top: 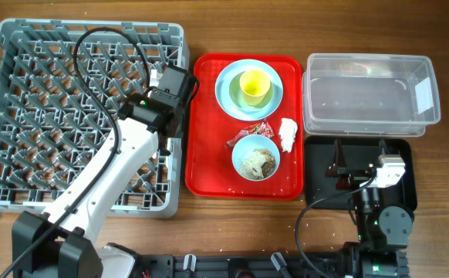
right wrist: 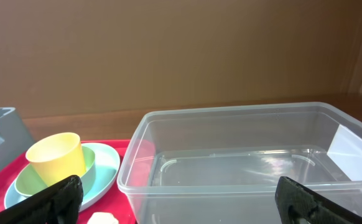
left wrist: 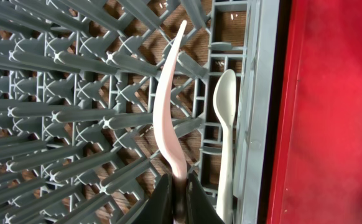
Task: Sort waste into correct bins and load items into the dishwasher rack
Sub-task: 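Carry the fork to the rack and insert it beside the spoon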
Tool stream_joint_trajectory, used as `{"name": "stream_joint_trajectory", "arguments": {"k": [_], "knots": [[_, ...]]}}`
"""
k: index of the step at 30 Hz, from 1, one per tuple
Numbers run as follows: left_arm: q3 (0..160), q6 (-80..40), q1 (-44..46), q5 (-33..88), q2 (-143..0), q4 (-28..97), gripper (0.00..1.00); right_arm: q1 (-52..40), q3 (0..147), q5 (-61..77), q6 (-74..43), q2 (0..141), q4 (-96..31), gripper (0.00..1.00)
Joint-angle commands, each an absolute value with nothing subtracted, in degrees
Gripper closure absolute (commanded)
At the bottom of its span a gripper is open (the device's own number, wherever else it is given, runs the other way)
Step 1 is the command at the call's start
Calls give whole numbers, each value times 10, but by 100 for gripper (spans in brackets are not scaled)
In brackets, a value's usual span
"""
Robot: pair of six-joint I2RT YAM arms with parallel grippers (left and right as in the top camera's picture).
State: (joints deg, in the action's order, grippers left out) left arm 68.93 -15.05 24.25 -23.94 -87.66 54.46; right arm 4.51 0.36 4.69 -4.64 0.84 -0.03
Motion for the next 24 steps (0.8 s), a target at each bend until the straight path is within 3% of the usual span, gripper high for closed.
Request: {"name": "stream_joint_trajectory", "arguments": {"k": [1, 3, 5, 16, 20, 24], "knots": [[684, -139, 240, -236, -882, 543, 89, 47, 3, 45, -46, 6, 1, 0], [684, -139, 240, -236, -882, 543, 75, 47, 3, 45, -46, 6, 1, 0], [684, -142, 240, -236, -882, 543, 72, 47, 3, 45, -46, 6, 1, 0], [684, -193, 239, -236, -882, 534, 73, 47, 3, 45, -46, 6, 1, 0], [684, -230, 233, -227, -882, 534, 85, 47, 3, 45, -46, 6, 1, 0], [684, -230, 213, -204, -882, 534, 78, 47, 3, 45, -46, 6, 1, 0]]}}
